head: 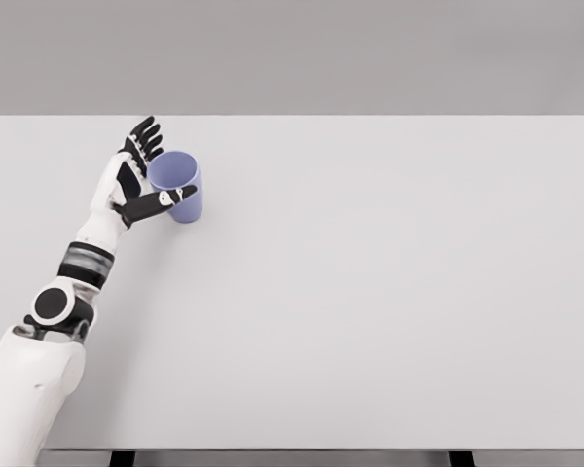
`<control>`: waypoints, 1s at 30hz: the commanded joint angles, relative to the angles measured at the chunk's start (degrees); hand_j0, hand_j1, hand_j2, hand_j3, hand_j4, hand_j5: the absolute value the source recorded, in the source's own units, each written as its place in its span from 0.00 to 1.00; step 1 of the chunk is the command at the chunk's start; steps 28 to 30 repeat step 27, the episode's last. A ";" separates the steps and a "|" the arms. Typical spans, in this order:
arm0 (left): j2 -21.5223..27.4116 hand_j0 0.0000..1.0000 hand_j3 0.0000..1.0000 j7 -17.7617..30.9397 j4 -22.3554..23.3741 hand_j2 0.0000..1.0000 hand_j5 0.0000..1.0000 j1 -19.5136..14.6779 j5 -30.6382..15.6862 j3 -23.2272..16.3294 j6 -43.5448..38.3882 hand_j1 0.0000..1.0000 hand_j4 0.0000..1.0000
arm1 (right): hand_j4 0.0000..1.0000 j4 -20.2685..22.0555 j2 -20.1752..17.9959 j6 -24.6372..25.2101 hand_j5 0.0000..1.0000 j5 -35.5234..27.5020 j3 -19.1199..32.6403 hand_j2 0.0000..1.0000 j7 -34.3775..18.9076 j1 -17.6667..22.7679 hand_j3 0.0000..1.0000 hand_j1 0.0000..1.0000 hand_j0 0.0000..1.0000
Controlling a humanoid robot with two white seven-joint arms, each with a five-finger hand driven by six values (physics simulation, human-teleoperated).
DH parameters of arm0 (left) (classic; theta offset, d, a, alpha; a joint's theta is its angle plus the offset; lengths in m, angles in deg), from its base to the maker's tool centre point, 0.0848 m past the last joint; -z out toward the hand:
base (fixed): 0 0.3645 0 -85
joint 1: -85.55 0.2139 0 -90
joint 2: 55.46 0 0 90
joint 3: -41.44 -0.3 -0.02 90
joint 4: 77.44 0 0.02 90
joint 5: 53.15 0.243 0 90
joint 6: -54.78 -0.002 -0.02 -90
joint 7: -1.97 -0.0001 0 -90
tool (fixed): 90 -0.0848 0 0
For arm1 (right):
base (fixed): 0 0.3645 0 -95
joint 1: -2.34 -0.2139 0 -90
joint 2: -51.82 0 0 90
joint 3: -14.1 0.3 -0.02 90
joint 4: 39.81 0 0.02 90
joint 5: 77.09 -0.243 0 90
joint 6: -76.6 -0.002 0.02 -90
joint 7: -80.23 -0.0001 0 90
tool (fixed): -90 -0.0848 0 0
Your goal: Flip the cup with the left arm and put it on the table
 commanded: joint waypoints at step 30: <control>30.91 1.00 1.00 0.07 -4.11 1.00 1.00 4.13 2.56 0.00 6.31 1.00 1.00 | 1.00 -0.01 0.00 0.00 1.00 0.00 0.00 1.00 -0.01 0.00 1.00 1.00 1.00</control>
